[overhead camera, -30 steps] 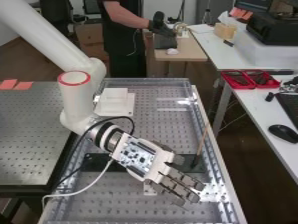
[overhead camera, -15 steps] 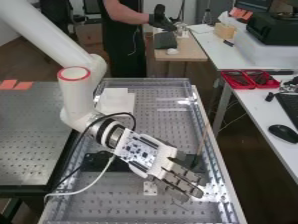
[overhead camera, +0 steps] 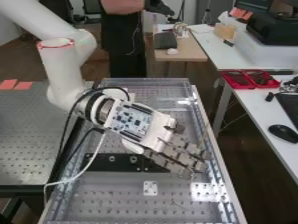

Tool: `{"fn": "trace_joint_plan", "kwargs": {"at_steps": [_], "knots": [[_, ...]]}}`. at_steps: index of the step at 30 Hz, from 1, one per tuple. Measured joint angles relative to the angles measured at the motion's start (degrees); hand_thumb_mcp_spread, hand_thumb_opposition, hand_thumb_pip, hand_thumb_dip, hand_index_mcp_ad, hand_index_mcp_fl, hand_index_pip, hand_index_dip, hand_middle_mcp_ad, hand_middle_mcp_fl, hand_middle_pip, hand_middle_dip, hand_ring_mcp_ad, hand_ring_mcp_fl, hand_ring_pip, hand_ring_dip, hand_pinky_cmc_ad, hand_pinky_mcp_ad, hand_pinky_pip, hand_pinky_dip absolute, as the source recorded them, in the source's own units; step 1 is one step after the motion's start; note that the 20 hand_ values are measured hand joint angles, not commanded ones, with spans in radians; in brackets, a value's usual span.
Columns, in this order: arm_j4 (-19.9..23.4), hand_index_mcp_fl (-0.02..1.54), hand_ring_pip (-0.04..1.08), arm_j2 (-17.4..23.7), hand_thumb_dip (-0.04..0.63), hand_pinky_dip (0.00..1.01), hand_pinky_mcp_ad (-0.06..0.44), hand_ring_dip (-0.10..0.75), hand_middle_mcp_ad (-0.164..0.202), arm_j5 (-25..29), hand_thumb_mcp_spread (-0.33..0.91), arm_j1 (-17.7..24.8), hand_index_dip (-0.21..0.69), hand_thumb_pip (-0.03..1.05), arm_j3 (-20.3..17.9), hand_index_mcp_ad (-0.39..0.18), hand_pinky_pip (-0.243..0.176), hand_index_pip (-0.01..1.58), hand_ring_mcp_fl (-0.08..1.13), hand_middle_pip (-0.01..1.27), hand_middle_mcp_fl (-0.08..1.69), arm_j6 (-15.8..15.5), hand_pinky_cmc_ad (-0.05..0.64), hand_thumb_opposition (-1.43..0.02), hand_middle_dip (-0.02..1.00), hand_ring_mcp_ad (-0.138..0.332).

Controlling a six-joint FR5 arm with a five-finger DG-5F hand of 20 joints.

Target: Grab the drill bit and place it in the clear container

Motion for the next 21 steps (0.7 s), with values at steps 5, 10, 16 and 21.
{"fn": "trace_joint_plan", "kwargs": {"at_steps": [5, 10, 16, 21], "knots": [[-1.23, 1.07, 0.1, 4.41, 0.237, 0.15, 0.049, 0.075, 0.075, 0.45, 0.68, 0.98, 0.347, 0.42, -1.73, -0.119, -0.066, 0.68, 0.17, 0.11, 0.32, -0.98, 0.332, -1.01, 0.24, 0.073], [-3.46, 1.07, 0.1, 7.41, 0.237, 0.15, 0.054, 0.075, 0.075, 1.55, 0.68, 3.03, 0.365, 0.42, -3.12, -0.119, -0.066, 0.66, 0.17, 0.11, 0.33, -0.5, 0.332, -1.01, 0.24, 0.075], [-4.99, 1.08, 0.1, 10.49, 0.237, 0.15, 0.052, 0.082, 0.075, 3.61, 0.67, 6.94, 0.379, 0.42, -5.1, -0.122, -0.066, 0.65, 0.17, 0.11, 0.33, -0.34, 0.332, -1.02, 0.24, 0.077], [-6.56, 1.08, 0.1, 13.42, 0.241, 0.15, 0.072, 0.087, 0.077, 6.03, 0.67, 11.54, 0.391, 0.42, -6.85, -0.119, -0.066, 0.63, 0.17, 0.11, 0.33, -1.04, 0.332, -1.02, 0.24, 0.089]]}}
